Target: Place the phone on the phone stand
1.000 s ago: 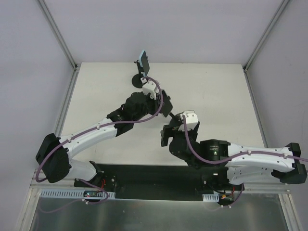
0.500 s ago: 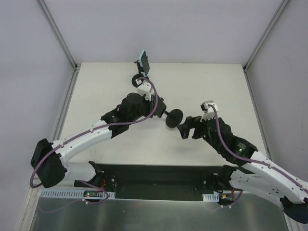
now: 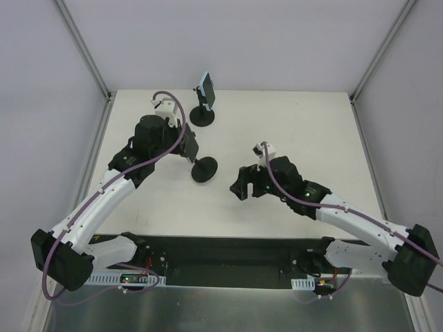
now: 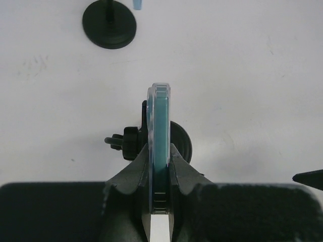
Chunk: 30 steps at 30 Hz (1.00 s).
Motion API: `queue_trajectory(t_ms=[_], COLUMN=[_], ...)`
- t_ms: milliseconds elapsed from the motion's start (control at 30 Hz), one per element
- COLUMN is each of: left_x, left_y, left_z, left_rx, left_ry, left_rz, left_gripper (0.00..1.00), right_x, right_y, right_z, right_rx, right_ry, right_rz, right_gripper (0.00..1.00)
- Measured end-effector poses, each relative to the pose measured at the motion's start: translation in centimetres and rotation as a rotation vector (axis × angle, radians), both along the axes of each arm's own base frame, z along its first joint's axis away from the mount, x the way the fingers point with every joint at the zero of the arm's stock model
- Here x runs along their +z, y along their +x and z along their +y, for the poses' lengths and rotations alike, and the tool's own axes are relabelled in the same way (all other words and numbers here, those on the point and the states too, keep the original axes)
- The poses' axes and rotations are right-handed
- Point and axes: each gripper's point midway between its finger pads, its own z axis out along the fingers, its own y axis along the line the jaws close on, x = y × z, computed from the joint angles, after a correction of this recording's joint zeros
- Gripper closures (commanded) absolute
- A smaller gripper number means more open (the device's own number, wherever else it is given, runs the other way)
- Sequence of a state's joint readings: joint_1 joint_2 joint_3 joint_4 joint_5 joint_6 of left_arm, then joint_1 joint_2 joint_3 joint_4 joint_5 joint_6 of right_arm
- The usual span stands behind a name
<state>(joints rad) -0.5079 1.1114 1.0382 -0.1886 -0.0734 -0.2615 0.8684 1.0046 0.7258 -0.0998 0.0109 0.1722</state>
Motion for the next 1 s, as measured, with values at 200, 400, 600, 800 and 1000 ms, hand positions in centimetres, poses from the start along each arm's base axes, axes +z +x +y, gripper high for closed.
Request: queue_trajectory(t_ms=[200,400,600,800,1000], left_x=[0.0,0.1,0.3,0.2,0.3], left_y=[1.2,2.6,4.6,5.7,6.4], left_z=[2.6,1.0,-0.6,-1.5,-2.1], left_rx=[0.035,-0.020,-0.050,-0.061,-0.063], left_ry=[0.020,-0.007,-0.020,0.005,0.014], left_rz=[0.055,0.068,0.084,0.071,0.070], left_gripper=[1.00,1.00,1.00,1.00,1.00], right_x=[-3.2,-2.5,-2.4,-6.5,-9.1], right_y=[1.7,6.7,11.5,15.3,17.0], right_z=[3.5,8.4,12.6,13.1,12.9], right_rx=[0.054,0.051,0.060,0.007,-0.039], right_ry=[0.003,0.148,0.289,0.306,0.320], right_rz=[0.097,0.154,0.191,0.294,0.359], right_gripper=[0.18,0.45,0.66,0.73,0.73])
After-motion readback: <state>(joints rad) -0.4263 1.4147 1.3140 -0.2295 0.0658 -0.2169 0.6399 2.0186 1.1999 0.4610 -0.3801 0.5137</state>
